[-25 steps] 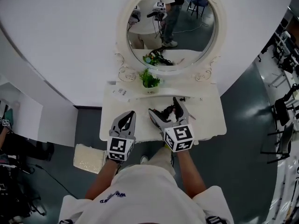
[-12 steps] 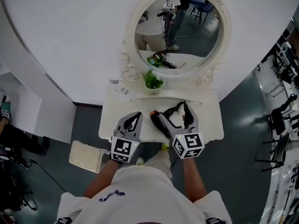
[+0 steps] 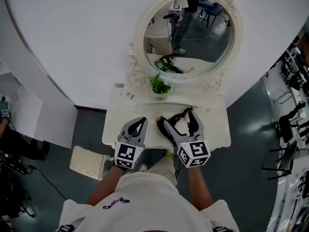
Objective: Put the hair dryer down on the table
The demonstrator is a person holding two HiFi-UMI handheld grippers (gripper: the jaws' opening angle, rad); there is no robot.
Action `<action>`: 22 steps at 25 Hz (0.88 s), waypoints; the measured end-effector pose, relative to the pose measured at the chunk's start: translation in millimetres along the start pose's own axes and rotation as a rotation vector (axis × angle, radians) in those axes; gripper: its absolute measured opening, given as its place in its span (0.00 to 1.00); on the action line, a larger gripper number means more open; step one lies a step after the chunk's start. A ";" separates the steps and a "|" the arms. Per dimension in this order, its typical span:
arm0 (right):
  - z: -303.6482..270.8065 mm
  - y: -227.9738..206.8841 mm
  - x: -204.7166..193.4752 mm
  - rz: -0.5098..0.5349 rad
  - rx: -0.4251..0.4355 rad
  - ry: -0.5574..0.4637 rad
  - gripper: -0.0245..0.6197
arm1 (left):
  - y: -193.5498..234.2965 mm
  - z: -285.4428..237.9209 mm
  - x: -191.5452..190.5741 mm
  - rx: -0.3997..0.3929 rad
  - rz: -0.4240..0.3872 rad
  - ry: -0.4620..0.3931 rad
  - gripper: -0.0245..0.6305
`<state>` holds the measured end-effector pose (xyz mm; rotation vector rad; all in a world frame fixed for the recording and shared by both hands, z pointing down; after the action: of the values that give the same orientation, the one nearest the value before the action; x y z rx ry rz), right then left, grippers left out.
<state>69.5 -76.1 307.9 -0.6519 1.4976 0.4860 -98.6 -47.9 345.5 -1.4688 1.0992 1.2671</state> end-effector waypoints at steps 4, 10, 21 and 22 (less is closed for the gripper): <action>3.0 -1.4 -0.1 -0.005 -0.018 -0.014 0.58 | 2.7 -0.8 0.1 -0.003 0.006 -0.003 0.05; 2.9 2.7 1.5 0.056 -0.036 -0.016 0.32 | 4.0 -2.9 2.4 -0.016 -0.001 -0.009 0.05; 5.1 -0.7 -1.9 0.052 -0.047 0.001 0.05 | 1.2 -7.8 -0.7 -0.036 0.013 -0.007 0.05; 5.0 -1.0 -1.8 0.052 -0.047 0.003 0.05 | 1.1 -8.6 -0.6 -0.037 0.014 -0.007 0.05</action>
<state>73.8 -73.4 309.7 -0.6521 1.5131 0.5621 -97.9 -56.4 346.9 -1.4852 1.0885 1.3079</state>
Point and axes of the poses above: the fingertips, and each gripper's own axes: z backward along the fingers, y to its left, x out of its top, the point moved 5 cm from there along z, backward along the fingers, and after that the axes turned 13 degrees about x, right-handed, at the moved point
